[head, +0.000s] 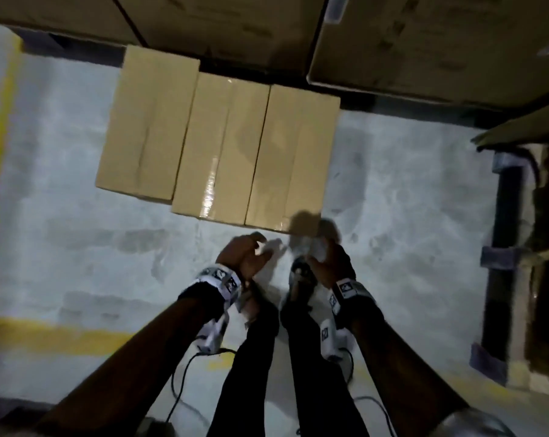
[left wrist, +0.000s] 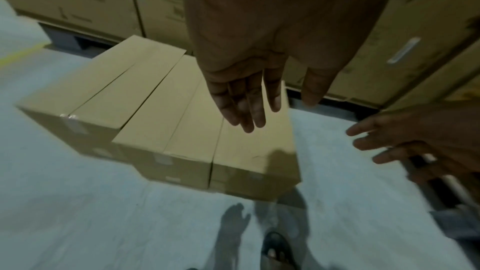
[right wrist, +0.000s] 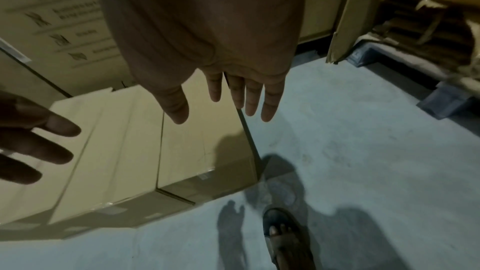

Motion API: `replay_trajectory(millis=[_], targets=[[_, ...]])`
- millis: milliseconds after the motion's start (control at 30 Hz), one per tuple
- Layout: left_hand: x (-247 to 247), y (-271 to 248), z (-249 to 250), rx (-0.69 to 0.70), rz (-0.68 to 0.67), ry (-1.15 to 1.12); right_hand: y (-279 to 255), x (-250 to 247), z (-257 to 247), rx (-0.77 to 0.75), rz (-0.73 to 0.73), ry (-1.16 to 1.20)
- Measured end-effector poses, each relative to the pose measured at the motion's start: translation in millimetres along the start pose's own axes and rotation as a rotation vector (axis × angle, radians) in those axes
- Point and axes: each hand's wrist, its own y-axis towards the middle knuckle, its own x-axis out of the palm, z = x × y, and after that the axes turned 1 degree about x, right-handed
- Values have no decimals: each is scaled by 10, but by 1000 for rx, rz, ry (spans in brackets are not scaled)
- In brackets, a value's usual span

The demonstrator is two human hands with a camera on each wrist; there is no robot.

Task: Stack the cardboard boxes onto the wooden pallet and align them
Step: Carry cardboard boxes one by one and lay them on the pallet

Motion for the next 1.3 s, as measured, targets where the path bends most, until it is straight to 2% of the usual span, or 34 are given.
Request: replay_trajectory(millis=[67, 233, 367, 500, 633, 800, 1000, 1133, 1300], targets=[[148, 522, -242, -81, 21, -22, 513, 258, 112, 14, -2, 1], [585, 1425, -725, -261, 128, -132, 1464, 741, 442, -4, 21, 70], [925, 1784, -861, -276, 172, -132, 1844, 963, 763, 24, 92, 160], [1171, 2042, -853, -242, 212, -140, 2088, 1032, 960, -5, 89, 257], [1285, 2209, -772, -255, 287, -174, 2243, 1010, 923, 69, 27, 370], [1277, 2316, -740, -331, 424, -207, 2378, 1028, 886, 114, 66, 477], [1462, 2343, -704, -247, 285, -96, 2425, 1052, 900, 129, 145, 585], [1507, 2352, -583, -311, 330, -98, 2477, 987, 877, 210, 201, 760], [1752, 2323, -495, -219, 299, 3, 2563, 756, 968, 248, 312, 715]])
